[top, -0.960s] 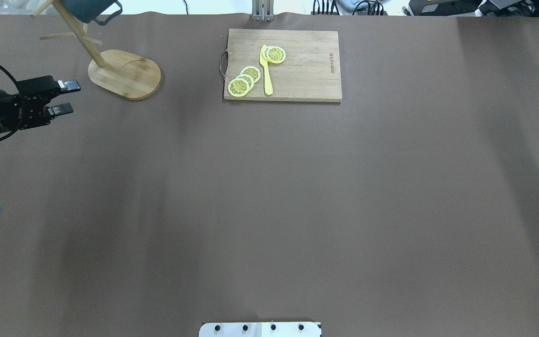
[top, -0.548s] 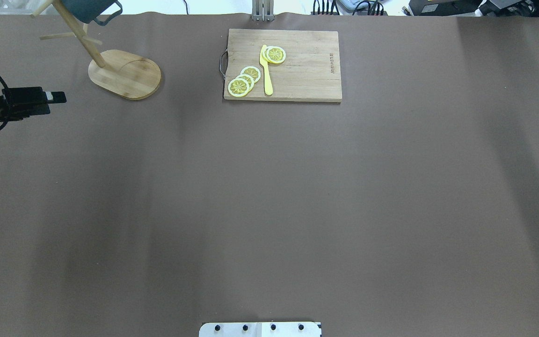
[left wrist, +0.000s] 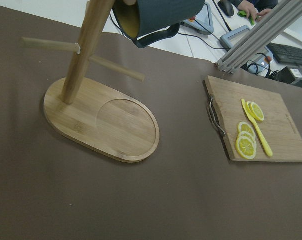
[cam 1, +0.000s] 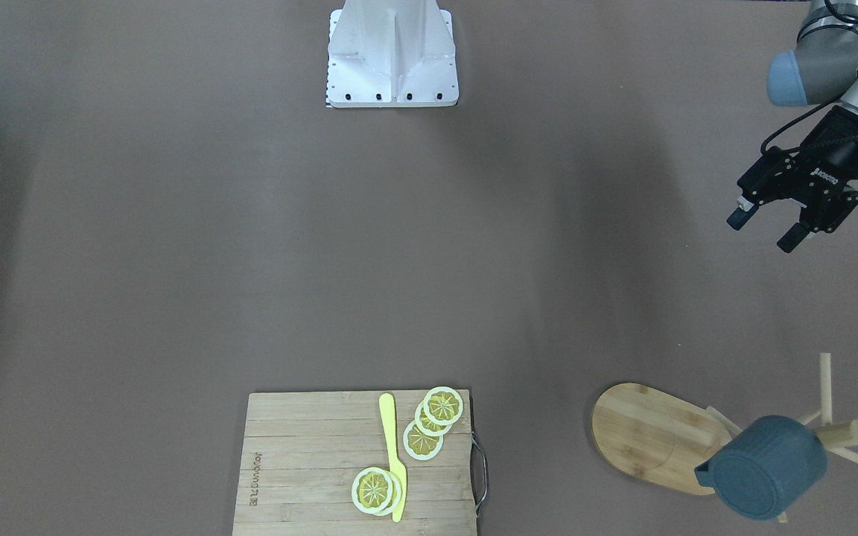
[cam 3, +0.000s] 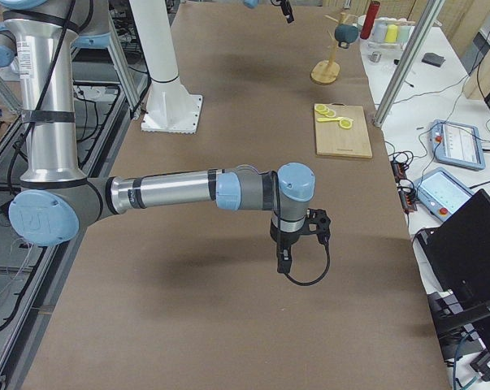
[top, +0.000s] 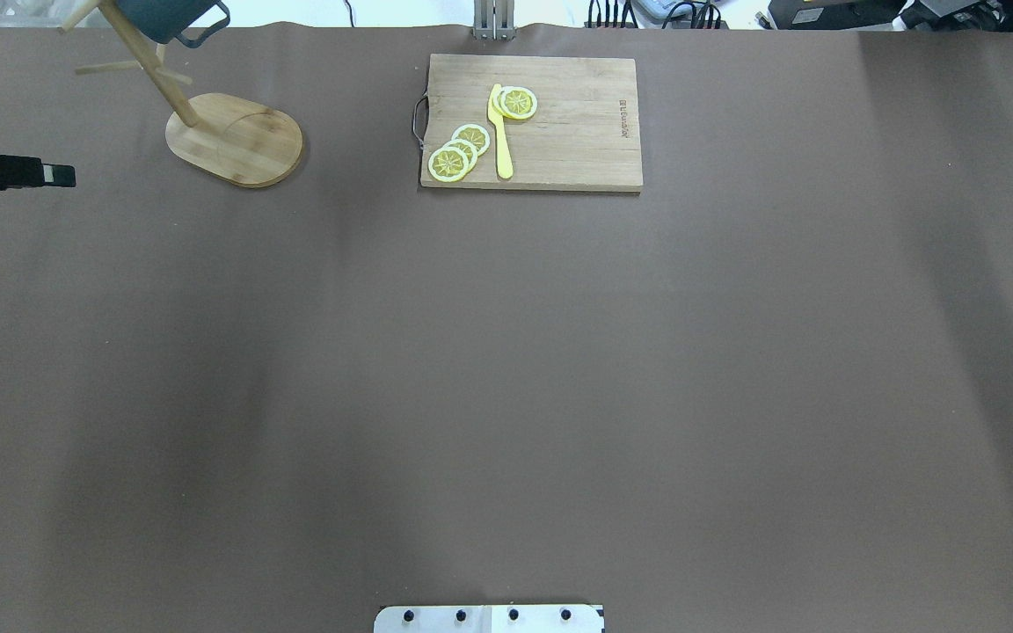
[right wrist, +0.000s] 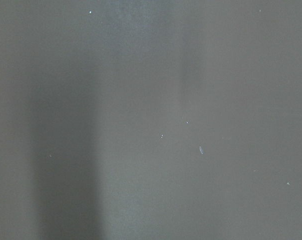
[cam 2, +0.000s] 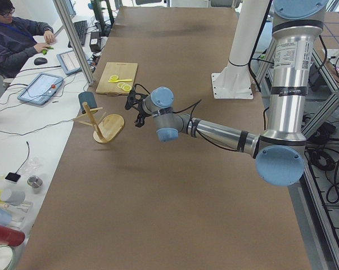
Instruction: Hang cup on storage rack
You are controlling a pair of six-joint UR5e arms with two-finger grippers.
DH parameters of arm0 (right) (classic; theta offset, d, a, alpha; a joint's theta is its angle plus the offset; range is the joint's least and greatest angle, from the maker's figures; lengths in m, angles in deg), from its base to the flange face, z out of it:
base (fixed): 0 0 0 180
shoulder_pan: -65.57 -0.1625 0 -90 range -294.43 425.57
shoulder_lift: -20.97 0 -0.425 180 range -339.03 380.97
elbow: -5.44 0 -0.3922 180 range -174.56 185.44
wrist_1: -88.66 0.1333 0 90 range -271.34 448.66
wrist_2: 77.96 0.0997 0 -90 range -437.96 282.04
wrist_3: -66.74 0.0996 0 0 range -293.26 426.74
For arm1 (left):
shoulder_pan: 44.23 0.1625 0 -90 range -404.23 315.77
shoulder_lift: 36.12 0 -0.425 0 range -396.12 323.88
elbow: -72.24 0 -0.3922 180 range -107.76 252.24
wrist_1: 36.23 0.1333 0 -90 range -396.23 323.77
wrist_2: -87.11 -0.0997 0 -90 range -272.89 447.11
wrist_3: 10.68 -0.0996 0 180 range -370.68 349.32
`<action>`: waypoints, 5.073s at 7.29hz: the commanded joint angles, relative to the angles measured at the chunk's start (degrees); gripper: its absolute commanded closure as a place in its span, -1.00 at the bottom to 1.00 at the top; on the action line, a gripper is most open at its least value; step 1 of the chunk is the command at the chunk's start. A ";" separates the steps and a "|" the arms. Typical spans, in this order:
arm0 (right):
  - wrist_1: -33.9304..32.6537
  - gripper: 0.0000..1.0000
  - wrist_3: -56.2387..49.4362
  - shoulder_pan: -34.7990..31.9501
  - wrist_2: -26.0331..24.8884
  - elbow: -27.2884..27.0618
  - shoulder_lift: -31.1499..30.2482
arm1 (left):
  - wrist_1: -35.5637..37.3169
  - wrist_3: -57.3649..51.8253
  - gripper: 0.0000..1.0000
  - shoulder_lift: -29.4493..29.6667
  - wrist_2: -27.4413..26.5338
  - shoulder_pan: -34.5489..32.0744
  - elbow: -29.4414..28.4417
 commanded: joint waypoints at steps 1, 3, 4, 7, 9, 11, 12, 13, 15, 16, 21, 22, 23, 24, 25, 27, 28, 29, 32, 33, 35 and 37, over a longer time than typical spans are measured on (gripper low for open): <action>0.06 -1.00 0.02 -0.04 0.00 -0.09 -0.57 | 19.17 -18.76 -0.98 -0.18 0.05 -3.34 4.56; -0.03 -1.00 0.02 -0.04 0.00 -1.05 -1.28 | 31.93 -32.14 -0.98 -0.09 -0.04 -4.84 4.14; 0.06 -1.00 0.02 -0.04 0.00 -1.06 -1.28 | 40.35 -38.73 -0.98 0.34 -0.13 -5.81 4.40; -0.03 -1.00 -0.07 -0.04 -0.09 -1.06 -1.89 | 50.89 -48.28 -0.98 -2.44 4.31 -12.20 2.92; -0.03 -1.00 -0.07 -0.04 -0.18 -0.97 -2.07 | 50.20 -48.64 -0.98 -6.21 12.95 -16.18 -0.59; -0.03 -1.00 -0.15 -0.04 -0.18 -0.88 -2.16 | 50.97 -59.32 -0.98 -6.95 12.97 -21.71 -1.74; -0.03 -1.00 -0.15 -0.04 -0.18 -0.88 -2.25 | 51.41 -62.06 -0.98 -6.95 11.66 -23.20 -2.01; -0.03 -1.00 -0.33 -0.04 -0.18 -0.88 -2.34 | 54.29 -62.18 -0.98 -6.77 8.43 -23.92 -1.84; 0.06 -1.00 -0.33 -0.04 -0.26 -0.71 -3.30 | 58.79 -61.65 -0.98 -7.03 8.05 -25.32 -2.72; 0.06 -1.00 -0.24 -0.04 -0.26 -0.62 -3.39 | 58.89 -61.65 -0.98 -7.21 8.05 -26.03 -2.28; 0.06 -1.00 -0.07 -0.04 -0.26 -0.79 -4.71 | 58.54 -61.83 -0.98 -6.95 8.84 -25.86 -0.52; 0.06 -1.00 -0.07 -0.04 -0.26 -0.97 -4.88 | 58.45 -62.18 -0.98 -6.95 8.84 -25.77 -0.26; 0.15 -1.00 -0.07 -0.04 -0.18 -1.32 -4.97 | 58.54 -62.18 -0.98 -6.95 8.84 -25.77 -0.17; 1.71 -1.00 -0.07 -0.04 -0.18 -1.23 -5.41 | 58.36 -62.18 -0.98 -6.95 8.84 -25.68 -0.26; 4.43 -1.00 -0.07 -0.04 -0.18 -1.23 -6.55 | 58.28 -62.18 -0.98 -7.03 8.75 -25.77 -0.26; 12.67 -1.00 0.02 -0.04 -0.18 -0.53 -9.79 | 58.27 -62.18 -0.98 -7.04 8.75 -25.77 -0.26; 15.59 -1.00 0.02 -0.04 -0.18 -0.44 -10.77 | 58.27 -62.18 -0.98 -7.04 8.66 -25.77 -0.26; 16.31 -1.00 0.02 -0.04 -0.26 -0.35 -10.86 | 58.27 -62.18 -0.98 -7.04 8.66 -25.77 -0.26; 16.58 -1.00 -0.42 0.05 -0.70 1.66 -10.78 | 58.27 -62.18 -0.98 -7.04 8.66 -25.77 -0.52; 16.58 -1.00 -0.59 -0.04 -0.70 1.76 -10.78 | 58.27 -62.09 -0.98 -7.38 8.66 -25.77 -0.61; 16.58 -1.00 -0.59 -0.04 -0.70 1.76 -10.69 | 58.10 -62.09 -0.98 -8.09 8.75 -25.68 -0.26; 16.41 -1.00 -0.07 -0.04 -0.09 1.67 -10.60 | 58.10 -62.09 -0.98 -8.09 8.75 -25.68 -0.26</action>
